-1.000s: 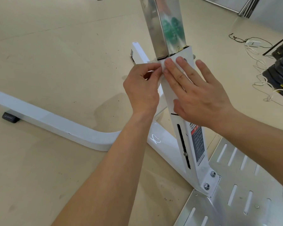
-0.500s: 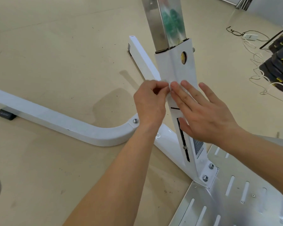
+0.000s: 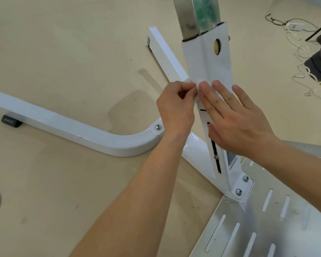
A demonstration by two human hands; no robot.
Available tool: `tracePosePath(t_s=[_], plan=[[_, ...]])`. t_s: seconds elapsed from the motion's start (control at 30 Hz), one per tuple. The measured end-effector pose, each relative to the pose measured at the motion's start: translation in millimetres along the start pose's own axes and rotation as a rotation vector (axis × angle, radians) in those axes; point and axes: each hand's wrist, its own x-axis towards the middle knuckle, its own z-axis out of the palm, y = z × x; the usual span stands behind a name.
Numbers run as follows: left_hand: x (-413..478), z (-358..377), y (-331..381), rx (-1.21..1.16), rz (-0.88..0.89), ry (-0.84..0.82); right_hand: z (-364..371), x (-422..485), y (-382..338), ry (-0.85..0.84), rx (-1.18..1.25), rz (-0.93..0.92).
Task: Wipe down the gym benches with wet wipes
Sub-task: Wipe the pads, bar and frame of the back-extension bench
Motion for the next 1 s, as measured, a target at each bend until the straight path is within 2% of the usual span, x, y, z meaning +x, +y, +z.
tracePosePath(t_s=[0.1, 0.27, 0.43, 0.77, 1.0], plan=[[-15.3, 3.2, -14.1, 0.012, -0.051, -0.023, 6.9, -21.6, -10.2, -0.010, -0.024, 0.005], [-30.1, 4.0, -24.6, 0.060, -0.114, -0.077, 7.7, -45.8, -26.6, -0.122, 0.005, 0.049], [-12.5, 1.2, -10.4, 0.035, -0.068, -0.044, 4.1, -23.1, -27.9, -0.074, 0.043, 0.126], [-39.8, 5.0, -47.7, 0.100, -0.181, -0.142, 16.9, -70.7, -39.8, -0.221, 0.004, 0.044], [-33.4, 9.2, -42.4, 0.080, -0.154, -0.063, 17.0, -59.2, -27.7, -0.118, -0.047, 0.029]])
